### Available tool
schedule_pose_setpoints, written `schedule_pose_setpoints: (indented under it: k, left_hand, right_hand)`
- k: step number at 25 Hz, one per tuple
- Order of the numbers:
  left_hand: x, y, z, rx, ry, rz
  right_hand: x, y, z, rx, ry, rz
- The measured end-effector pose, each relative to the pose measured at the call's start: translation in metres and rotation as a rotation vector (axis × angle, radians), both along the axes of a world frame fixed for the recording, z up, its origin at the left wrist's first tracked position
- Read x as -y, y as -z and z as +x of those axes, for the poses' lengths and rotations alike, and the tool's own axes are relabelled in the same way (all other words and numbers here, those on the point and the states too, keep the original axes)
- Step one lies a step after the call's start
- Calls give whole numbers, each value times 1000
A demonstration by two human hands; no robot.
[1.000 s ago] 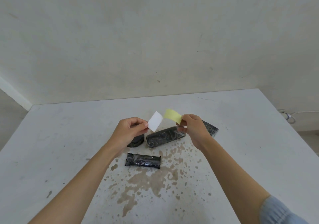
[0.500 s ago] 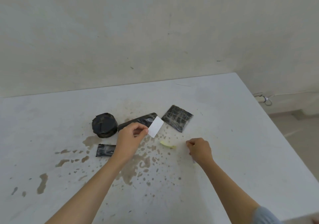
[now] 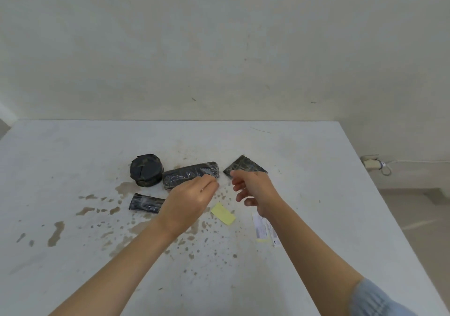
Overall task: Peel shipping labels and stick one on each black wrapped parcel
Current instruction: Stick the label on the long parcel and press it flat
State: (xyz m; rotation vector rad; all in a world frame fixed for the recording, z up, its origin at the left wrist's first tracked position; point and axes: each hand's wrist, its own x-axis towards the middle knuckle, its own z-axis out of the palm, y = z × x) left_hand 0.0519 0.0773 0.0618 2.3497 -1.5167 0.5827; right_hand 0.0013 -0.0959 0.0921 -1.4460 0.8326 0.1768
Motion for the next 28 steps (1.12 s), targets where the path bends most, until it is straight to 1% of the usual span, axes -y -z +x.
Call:
schedule_pose_setpoints:
  k: [2, 4, 6, 8, 12, 14, 16, 18, 22, 26, 28]
  left_hand:
    - [-6, 1, 1, 40, -26, 2]
    - [-12, 4, 2, 38, -51, 6]
    - [-17, 4, 4, -42, -106, -6]
    - [-22, 2, 5, -220, -209, -92]
    - [-32, 3, 20, -743, -454, -387]
    - [-41, 10, 31, -913, -565, -477]
    - [-50, 18, 43, -949, -619, -439]
    - [-55, 27, 55, -901, -625, -343]
    - [-51, 37, 81, -814, -538, -134]
    - [-43, 48, 99, -833, -442, 49]
    - [-43, 53, 105, -837, -417, 88]
  right_hand:
    - [-2, -1, 1, 8, -26, 1]
    - [-4, -1, 5, 27, -56, -2]
    - [-8, -1, 10, 52, -90, -8]
    - [-11, 1, 16, 71, -108, -16]
    - [-19, 10, 29, 107, -93, 10]
    - [-23, 15, 37, 120, -79, 16]
    - [-27, 22, 44, 122, -52, 31]
    - [-31, 31, 50, 126, -24, 51]
    - [-39, 47, 62, 179, 34, 45]
    - [-44, 55, 74, 246, 29, -107]
    - [-45, 55, 77, 274, -18, -282]
